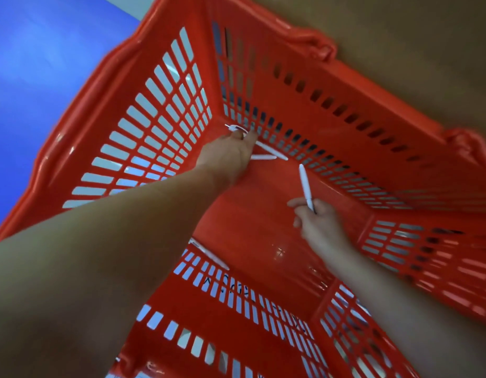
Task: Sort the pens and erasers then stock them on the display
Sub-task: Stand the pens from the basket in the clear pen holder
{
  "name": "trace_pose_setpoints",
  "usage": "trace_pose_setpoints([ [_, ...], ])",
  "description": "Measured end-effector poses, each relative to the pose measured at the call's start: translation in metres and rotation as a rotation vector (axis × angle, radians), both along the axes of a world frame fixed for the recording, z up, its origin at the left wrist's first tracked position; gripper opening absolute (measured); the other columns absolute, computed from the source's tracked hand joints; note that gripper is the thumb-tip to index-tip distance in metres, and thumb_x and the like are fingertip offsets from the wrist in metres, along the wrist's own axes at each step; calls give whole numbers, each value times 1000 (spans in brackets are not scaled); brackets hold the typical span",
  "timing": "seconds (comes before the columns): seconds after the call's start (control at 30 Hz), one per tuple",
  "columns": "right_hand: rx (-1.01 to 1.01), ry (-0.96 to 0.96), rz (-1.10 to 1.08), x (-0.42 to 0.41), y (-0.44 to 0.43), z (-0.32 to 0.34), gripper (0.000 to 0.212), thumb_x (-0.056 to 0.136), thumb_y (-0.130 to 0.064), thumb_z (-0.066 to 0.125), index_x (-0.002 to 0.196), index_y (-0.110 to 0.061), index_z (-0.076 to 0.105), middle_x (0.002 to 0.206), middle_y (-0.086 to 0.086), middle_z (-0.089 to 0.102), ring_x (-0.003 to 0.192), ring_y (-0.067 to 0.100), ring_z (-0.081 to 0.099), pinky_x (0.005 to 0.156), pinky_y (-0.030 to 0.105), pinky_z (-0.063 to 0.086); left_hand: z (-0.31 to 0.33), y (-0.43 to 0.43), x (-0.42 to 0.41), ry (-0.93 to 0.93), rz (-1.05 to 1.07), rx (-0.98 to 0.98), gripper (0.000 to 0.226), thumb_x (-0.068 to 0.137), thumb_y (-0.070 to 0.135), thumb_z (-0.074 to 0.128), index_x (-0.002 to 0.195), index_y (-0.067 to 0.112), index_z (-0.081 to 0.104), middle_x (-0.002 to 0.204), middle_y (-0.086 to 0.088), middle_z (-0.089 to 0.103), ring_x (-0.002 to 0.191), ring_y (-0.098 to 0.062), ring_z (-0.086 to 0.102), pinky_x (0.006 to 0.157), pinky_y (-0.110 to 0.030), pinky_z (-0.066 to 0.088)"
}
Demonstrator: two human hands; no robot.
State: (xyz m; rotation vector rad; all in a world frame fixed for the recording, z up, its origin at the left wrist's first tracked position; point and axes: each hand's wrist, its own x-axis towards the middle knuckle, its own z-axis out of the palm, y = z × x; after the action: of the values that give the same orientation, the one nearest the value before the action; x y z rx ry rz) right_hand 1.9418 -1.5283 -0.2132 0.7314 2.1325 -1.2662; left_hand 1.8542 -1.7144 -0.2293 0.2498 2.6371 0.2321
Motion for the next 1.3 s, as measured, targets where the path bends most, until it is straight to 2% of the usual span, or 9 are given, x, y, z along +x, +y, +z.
trace_pose_setpoints([
  [0.17, -55, -8, -26, 6, -8, 5, 26, 89, -8, 47, 90, -23, 68, 72, 1, 60, 57, 12, 52, 49, 24, 39, 0, 3, -8, -2, 24, -62, 28, 92, 12, 44, 118, 11, 53, 117, -14, 56, 104, -38, 58, 82, -45, 48],
  [0.27, -41, 33, 19, 4, -14, 7, 27, 88, -9, 49, 98, -25, 69, 72, 0, 62, 61, 14, 55, 59, 30, 44, 6, -4, -8, -92, -130, -75, 24, 93, 17, 48, 114, 10, 58, 120, -13, 55, 107, -33, 57, 88, -43, 48],
  [0.4, -53, 56, 188, 11, -27, 5, 20, 84, -5, 62, 95, -20, 71, 64, -6, 59, 49, 0, 50, 49, 14, 37, 29, -18, 9, -196, -223, -121, 25, 91, 19, 54, 114, 9, 56, 115, -12, 61, 105, -31, 59, 84, -36, 46],
  [0.5, -91, -29, 308, 29, -55, -5, 13, 74, -10, 78, 79, -16, 68, 62, -4, 58, 56, 8, 50, 54, 19, 38, 56, -30, 13, -358, -33, -88, 22, 89, 18, 56, 105, 4, 59, 102, -15, 66, 95, -31, 63, 69, -31, 44],
  [0.6, -1, -46, 516, 47, -87, -20, 23, 69, -24, 82, 71, -22, 59, 62, -5, 56, 59, 13, 52, 59, 24, 37, 82, -41, 22, -340, 216, 90, 17, 91, 20, 50, 90, 6, 60, 88, -12, 67, 83, -30, 63, 64, -30, 43],
  [0.77, 231, 197, 970, 54, -108, -19, 17, 82, -32, 63, 88, -17, 63, 96, 4, 65, 91, 25, 61, 68, 30, 38, 110, -56, 45, -407, 535, 418, 15, 92, 11, 48, 91, 3, 61, 82, -11, 72, 72, -23, 70, 70, -34, 57],
  [0.93, 425, 237, 1177, 45, -117, -6, 24, 87, -25, 57, 108, -15, 63, 114, 5, 59, 101, 27, 63, 76, 33, 47, 115, -60, 62, -509, 742, 497, 19, 91, 2, 44, 97, 5, 61, 89, -21, 68, 76, -32, 71, 74, -47, 59],
  [1.17, 394, 52, 1034, 38, -108, -4, 30, 76, -37, 69, 92, -11, 69, 98, 8, 69, 89, 27, 66, 68, 30, 47, 133, -57, 74, -375, 787, 570, 18, 89, 3, 50, 100, 6, 65, 87, -19, 70, 75, -28, 71, 68, -36, 58],
  [1.3, -89, -306, 231, 28, -72, 18, 19, 82, -20, 61, 64, -14, 55, 62, 8, 56, 44, 13, 42, 40, 20, 26, 149, -55, 87, -330, 970, 723, 10, 90, 5, 55, 88, 7, 65, 85, -14, 71, 73, -26, 69, 52, -24, 51],
])
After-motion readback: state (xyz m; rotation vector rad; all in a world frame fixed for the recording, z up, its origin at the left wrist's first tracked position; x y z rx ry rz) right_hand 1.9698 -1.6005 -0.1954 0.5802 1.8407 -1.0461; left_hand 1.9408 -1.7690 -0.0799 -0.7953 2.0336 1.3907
